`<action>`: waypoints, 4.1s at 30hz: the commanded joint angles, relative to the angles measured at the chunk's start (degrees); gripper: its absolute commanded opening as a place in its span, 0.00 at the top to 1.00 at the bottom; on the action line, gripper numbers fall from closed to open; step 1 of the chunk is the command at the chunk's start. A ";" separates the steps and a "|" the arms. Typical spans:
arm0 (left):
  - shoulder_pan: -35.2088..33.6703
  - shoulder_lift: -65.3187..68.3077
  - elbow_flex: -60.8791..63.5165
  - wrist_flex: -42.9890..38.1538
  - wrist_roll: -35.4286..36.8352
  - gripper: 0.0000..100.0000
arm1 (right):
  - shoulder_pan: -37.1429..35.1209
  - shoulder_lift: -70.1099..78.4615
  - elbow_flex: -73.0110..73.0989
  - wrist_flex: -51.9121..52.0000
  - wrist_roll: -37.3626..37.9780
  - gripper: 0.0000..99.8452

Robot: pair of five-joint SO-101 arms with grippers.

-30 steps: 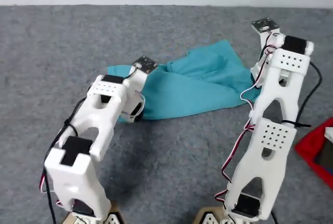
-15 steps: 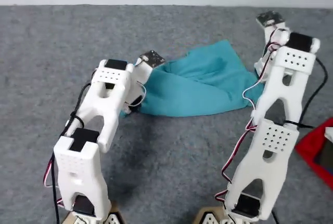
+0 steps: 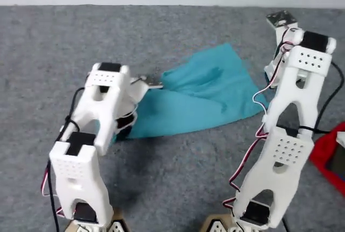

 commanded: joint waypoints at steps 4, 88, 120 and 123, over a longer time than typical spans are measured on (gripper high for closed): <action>-6.86 -8.97 20.53 2.55 -7.74 0.99 | -3.38 -7.52 6.86 2.42 3.96 0.76; -46.95 -24.09 10.86 2.20 -1.93 0.60 | -40.22 16.48 -25.41 -4.18 11.34 0.98; -46.95 -24.09 15.78 1.41 -2.02 0.60 | -38.55 27.12 -35.34 -0.31 11.34 0.99; -46.95 -24.09 15.78 1.41 -2.02 0.60 | -36.88 27.21 -37.80 1.10 11.43 0.99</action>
